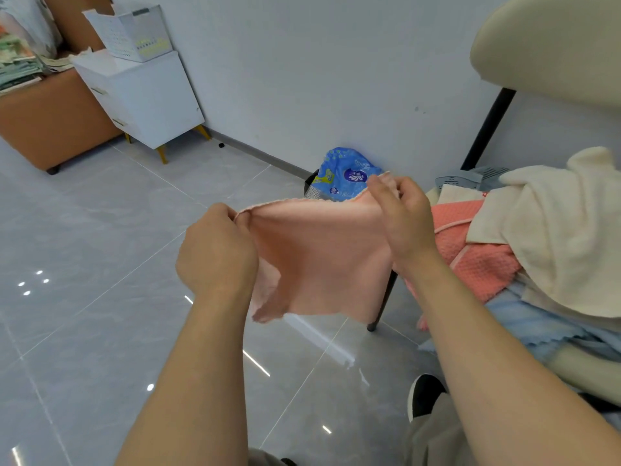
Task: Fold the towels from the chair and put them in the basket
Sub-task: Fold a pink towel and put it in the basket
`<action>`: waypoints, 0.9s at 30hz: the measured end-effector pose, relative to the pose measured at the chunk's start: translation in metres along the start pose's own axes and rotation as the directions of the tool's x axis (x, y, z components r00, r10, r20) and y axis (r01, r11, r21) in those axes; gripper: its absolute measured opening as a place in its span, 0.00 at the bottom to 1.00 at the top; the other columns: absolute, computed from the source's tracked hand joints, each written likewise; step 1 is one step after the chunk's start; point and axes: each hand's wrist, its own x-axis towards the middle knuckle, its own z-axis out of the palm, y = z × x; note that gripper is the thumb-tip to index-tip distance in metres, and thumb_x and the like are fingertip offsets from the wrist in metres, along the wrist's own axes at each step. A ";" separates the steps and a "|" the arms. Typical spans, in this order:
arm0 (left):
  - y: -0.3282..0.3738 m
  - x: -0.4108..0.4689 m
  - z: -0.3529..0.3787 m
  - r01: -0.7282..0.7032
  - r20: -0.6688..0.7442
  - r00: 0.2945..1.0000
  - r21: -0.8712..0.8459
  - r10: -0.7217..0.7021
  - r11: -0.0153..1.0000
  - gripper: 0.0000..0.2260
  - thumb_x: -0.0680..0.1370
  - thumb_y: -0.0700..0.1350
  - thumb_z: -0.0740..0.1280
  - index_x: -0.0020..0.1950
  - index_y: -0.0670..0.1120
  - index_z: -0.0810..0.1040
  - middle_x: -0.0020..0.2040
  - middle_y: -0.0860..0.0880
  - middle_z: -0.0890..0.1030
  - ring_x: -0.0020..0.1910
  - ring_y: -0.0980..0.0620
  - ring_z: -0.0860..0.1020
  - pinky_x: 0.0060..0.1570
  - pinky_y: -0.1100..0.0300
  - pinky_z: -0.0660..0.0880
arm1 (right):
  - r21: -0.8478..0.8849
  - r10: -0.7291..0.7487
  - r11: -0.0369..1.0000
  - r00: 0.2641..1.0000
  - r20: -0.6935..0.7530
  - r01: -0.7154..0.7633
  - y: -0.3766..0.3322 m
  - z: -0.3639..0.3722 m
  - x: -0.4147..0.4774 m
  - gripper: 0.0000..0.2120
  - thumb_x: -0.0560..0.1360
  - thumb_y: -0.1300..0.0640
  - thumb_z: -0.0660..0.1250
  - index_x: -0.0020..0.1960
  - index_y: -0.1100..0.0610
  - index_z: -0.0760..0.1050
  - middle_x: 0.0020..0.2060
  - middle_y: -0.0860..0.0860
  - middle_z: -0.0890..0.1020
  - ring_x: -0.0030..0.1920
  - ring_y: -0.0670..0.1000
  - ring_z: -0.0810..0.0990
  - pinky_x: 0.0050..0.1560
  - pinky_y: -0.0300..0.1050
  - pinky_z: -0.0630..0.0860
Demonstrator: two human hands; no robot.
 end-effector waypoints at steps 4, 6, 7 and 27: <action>-0.004 0.003 0.002 -0.051 0.018 0.999 -0.041 0.052 0.998 0.07 0.82 0.54 0.62 0.51 0.51 0.75 0.45 0.51 0.77 0.44 0.46 0.71 0.41 0.53 0.67 | -0.133 -0.002 0.991 0.999 0.035 0.006 0.001 -0.005 0.003 0.17 0.79 0.50 0.63 0.38 0.62 0.70 0.31 0.54 0.72 0.33 0.44 0.68 0.36 0.43 0.65; -0.007 0.005 0.004 -0.085 0.043 0.995 -0.093 0.089 0.992 0.03 0.81 0.49 0.63 0.51 0.51 0.76 0.46 0.49 0.80 0.44 0.46 0.73 0.41 0.54 0.68 | -0.158 -0.032 0.987 0.999 -0.022 0.028 0.001 -0.008 0.004 0.13 0.81 0.53 0.62 0.39 0.54 0.67 0.32 0.44 0.70 0.29 0.40 0.67 0.33 0.37 0.65; -0.008 0.006 0.006 -0.089 0.065 0.993 -0.111 0.097 0.990 0.04 0.80 0.45 0.63 0.52 0.51 0.76 0.47 0.48 0.80 0.45 0.45 0.74 0.41 0.53 0.69 | -0.177 -0.060 0.983 0.997 -0.046 0.052 0.000 -0.009 0.004 0.12 0.81 0.54 0.62 0.40 0.51 0.66 0.33 0.42 0.70 0.30 0.37 0.69 0.33 0.32 0.65; -0.019 0.016 0.002 0.118 0.139 0.985 -0.120 -0.101 0.986 0.10 0.81 0.49 0.62 0.48 0.44 0.77 0.41 0.45 0.83 0.45 0.42 0.79 0.42 0.53 0.74 | -0.200 -0.037 0.980 0.957 -0.289 -0.023 0.019 -0.031 0.023 0.12 0.80 0.53 0.64 0.39 0.51 0.66 0.34 0.45 0.70 0.32 0.42 0.67 0.32 0.32 0.65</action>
